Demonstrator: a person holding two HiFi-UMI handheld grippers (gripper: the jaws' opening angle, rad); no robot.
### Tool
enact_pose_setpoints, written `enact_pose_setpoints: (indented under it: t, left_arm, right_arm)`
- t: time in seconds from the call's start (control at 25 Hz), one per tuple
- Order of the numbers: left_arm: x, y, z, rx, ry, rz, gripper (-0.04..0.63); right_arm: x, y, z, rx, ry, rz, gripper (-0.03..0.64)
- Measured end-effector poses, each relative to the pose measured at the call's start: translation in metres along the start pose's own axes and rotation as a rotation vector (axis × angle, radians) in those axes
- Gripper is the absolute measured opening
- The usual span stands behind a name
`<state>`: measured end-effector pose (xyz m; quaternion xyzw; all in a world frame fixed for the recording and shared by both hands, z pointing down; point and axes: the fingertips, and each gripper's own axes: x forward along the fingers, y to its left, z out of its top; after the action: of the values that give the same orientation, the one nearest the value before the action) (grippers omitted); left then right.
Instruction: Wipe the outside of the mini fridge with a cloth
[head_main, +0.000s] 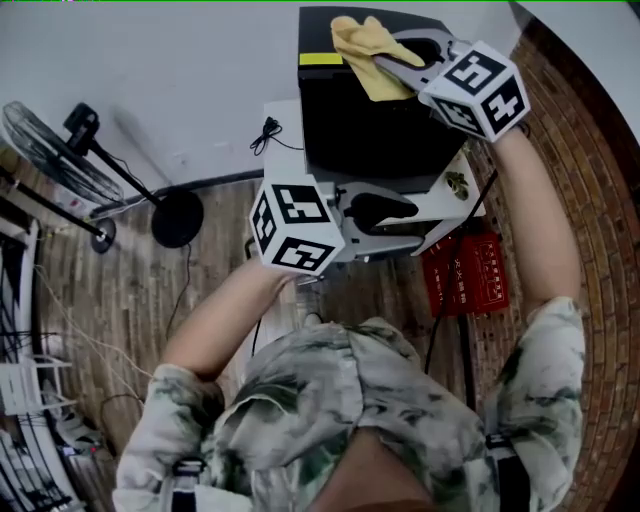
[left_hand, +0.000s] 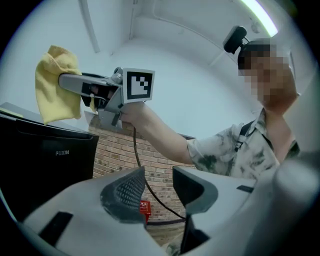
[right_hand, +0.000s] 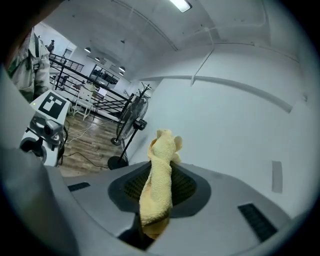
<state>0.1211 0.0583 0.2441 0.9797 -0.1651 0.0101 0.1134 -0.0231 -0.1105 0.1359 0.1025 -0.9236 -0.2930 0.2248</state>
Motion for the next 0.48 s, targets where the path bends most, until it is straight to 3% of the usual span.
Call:
enact_pose_setpoints:
  t: [0.48]
  left_arm:
    - [0.019, 0.063, 0.022, -0.007, -0.007, -0.027, 0.166]
  right_arm:
    - [0.102, -0.035, -0.026, -0.111, 0.108, 0.111, 0.098]
